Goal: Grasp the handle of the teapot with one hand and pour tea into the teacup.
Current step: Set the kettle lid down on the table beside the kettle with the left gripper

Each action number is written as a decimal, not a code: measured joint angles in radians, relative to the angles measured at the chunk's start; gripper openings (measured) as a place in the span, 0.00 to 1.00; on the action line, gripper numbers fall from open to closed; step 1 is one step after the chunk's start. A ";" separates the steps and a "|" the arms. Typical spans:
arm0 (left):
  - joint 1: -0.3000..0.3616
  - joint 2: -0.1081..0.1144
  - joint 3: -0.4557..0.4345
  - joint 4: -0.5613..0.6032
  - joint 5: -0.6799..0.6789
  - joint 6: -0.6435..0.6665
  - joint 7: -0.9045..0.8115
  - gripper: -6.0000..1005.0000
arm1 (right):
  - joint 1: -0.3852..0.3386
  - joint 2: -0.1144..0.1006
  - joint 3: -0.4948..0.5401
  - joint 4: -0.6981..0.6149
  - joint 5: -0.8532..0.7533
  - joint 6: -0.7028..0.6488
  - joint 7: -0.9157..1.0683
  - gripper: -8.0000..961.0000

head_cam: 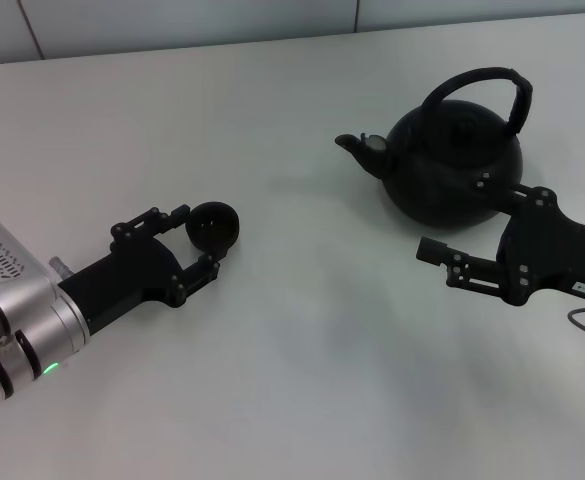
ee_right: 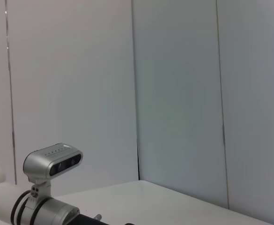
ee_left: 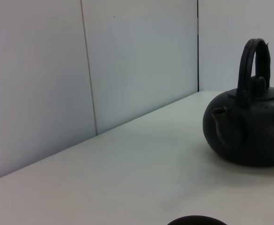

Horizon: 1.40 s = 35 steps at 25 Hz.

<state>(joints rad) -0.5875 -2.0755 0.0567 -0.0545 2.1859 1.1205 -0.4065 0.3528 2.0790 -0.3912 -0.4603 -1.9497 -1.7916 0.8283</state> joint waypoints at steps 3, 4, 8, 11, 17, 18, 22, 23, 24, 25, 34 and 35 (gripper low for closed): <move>0.000 0.000 0.000 -0.001 0.000 0.000 0.000 0.64 | 0.000 0.000 0.000 -0.001 0.000 0.000 0.000 0.72; 0.000 0.000 -0.001 -0.001 0.000 0.000 -0.001 0.64 | 0.000 0.000 0.000 -0.001 0.000 0.000 0.000 0.72; 0.000 0.000 -0.006 -0.001 0.000 -0.001 -0.011 0.64 | -0.001 -0.001 0.000 -0.009 0.000 0.000 0.000 0.72; 0.000 0.000 -0.007 -0.001 -0.001 -0.003 -0.013 0.64 | -0.003 -0.001 0.000 -0.014 0.000 0.000 0.001 0.72; -0.001 0.001 -0.008 -0.007 -0.001 -0.012 -0.013 0.71 | -0.003 -0.001 0.000 -0.014 0.000 0.000 0.003 0.72; -0.001 0.001 -0.008 -0.010 -0.001 -0.012 -0.013 0.72 | -0.003 -0.001 0.000 -0.014 0.000 0.000 0.003 0.71; 0.002 0.002 -0.008 -0.013 -0.001 -0.010 -0.014 0.76 | -0.003 -0.001 0.000 -0.014 0.000 0.000 0.002 0.71; 0.003 0.002 -0.008 -0.013 -0.001 -0.009 -0.014 0.76 | -0.004 0.000 0.000 -0.014 0.000 0.000 0.002 0.71; 0.003 0.002 -0.008 -0.013 -0.001 -0.009 -0.014 0.76 | -0.004 0.000 0.000 -0.014 0.000 0.000 0.002 0.71; 0.004 0.002 -0.008 -0.014 -0.001 -0.006 -0.014 0.76 | -0.005 0.000 0.000 -0.014 0.000 0.000 0.002 0.71; 0.010 0.006 -0.008 -0.014 -0.005 0.019 -0.014 0.76 | -0.008 0.000 0.000 -0.014 0.000 0.000 0.001 0.71; 0.016 0.008 -0.008 -0.007 -0.005 0.066 -0.014 0.76 | -0.008 0.000 0.000 -0.014 0.000 0.000 0.001 0.71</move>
<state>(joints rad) -0.5713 -2.0677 0.0491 -0.0612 2.1813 1.1861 -0.4203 0.3449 2.0785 -0.3912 -0.4739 -1.9497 -1.7916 0.8291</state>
